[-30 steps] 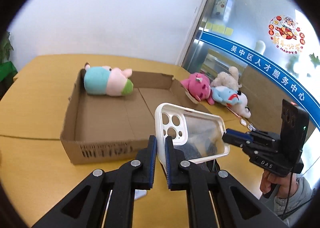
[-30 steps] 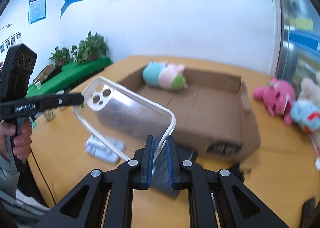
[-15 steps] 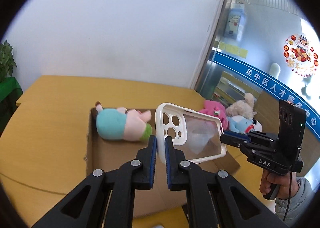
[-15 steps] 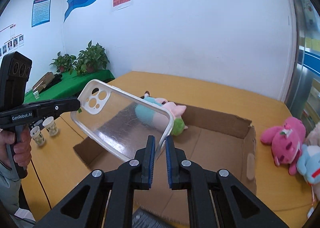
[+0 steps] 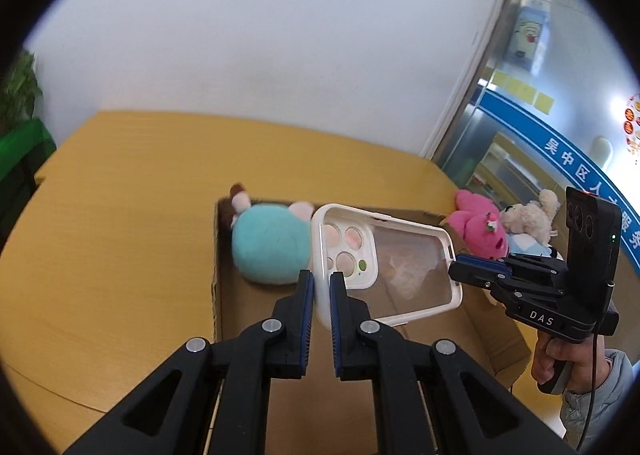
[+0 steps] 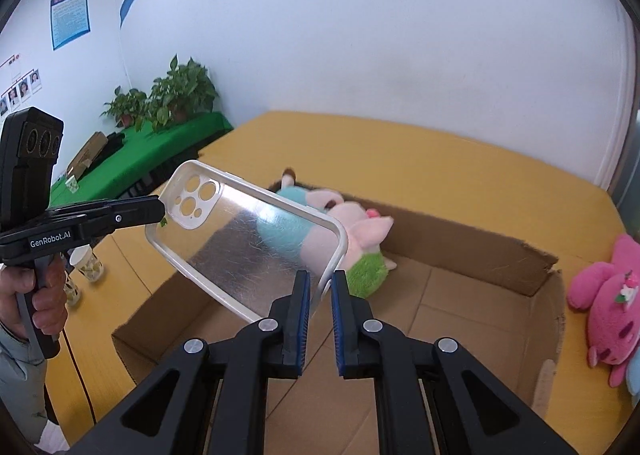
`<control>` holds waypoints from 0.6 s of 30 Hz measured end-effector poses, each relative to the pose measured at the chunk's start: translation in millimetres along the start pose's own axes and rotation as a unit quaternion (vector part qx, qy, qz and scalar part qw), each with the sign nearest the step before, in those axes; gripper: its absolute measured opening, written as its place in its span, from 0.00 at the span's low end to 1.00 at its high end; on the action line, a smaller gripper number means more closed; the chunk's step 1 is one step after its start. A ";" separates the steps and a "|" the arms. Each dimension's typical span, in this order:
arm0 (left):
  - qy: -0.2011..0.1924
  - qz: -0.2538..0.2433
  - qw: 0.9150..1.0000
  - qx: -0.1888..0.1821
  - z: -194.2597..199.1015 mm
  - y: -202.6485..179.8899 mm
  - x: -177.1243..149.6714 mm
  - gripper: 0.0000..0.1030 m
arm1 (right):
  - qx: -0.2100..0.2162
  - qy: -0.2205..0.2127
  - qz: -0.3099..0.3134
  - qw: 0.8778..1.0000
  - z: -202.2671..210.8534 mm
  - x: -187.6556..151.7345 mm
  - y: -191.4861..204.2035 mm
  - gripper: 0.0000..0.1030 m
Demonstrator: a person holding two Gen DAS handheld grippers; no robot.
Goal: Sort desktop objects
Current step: 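Carry the phone case with the right tool over the cardboard box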
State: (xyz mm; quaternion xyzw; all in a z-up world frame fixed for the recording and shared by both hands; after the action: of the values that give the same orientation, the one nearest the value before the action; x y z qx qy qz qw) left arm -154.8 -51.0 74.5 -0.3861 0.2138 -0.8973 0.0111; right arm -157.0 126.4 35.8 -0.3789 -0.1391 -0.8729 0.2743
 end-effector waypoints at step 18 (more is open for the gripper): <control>0.213 -0.019 0.971 0.106 -97.6 32.0 -59.0 0.07 | 0.127 0.189 -0.070 0.971 -145.0 -70.7 -6.9 0.03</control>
State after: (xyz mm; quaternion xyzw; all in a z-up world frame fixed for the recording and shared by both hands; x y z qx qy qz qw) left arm -186.2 -32.5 -38.2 -0.1864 0.1074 -0.9765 -0.0108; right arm -206.1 93.1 -114.3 -0.1582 -0.2206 -0.9208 0.2801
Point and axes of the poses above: each gripper's, at about its wrist camera, not at the fingertips, and z roughly against the way its jaws point, y to its left, x to its top, the point moved 9 cm from there along -z, roughly the way its jaws point, and after that the axes turned 6 degrees about z, right-handed, at the moved point
